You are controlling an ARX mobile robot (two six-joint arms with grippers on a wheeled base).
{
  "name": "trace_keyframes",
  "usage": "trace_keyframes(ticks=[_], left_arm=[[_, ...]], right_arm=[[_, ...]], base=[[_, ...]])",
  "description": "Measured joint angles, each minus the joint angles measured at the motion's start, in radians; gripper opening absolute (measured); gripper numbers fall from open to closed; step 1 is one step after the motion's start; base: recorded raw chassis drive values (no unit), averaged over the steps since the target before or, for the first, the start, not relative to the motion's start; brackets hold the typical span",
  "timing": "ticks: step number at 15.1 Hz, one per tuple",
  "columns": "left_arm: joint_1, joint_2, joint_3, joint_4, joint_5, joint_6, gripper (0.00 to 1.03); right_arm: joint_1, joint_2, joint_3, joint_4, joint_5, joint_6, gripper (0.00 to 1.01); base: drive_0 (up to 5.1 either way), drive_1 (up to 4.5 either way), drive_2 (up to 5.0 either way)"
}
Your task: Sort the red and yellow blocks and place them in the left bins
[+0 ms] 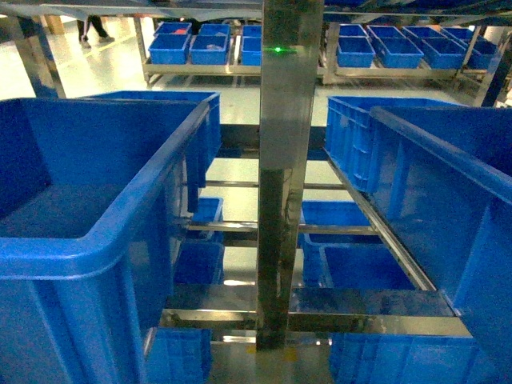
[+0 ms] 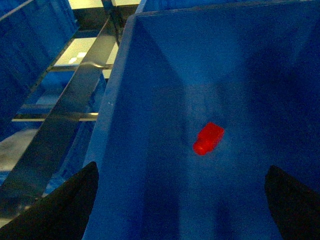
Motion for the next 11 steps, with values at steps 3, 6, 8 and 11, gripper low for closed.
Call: trace_keyframes(ticks=[3,6,8,11], left_arm=[[0.000,0.000,0.000,0.000,0.000,0.000,0.26],[0.000,0.000,0.000,0.000,0.000,0.000,0.26],[0.000,0.000,0.000,0.000,0.000,0.000,0.26],[0.000,0.000,0.000,0.000,0.000,0.000,0.26]], right_arm=[[-0.002,-0.148,-0.032,-0.097,-0.014,0.049,0.98],[-0.001,-0.436,-0.121,-0.231,-0.035,0.065,0.98],[0.000,-0.589,-0.159,-0.327,-0.035,0.080,0.98],[-0.069,-0.805,-0.180,-0.543,-0.090,0.084,0.98]], base=[[0.0,0.00,0.0],[0.0,0.00,0.0],[0.0,0.00,0.0],[0.0,0.00,0.0]])
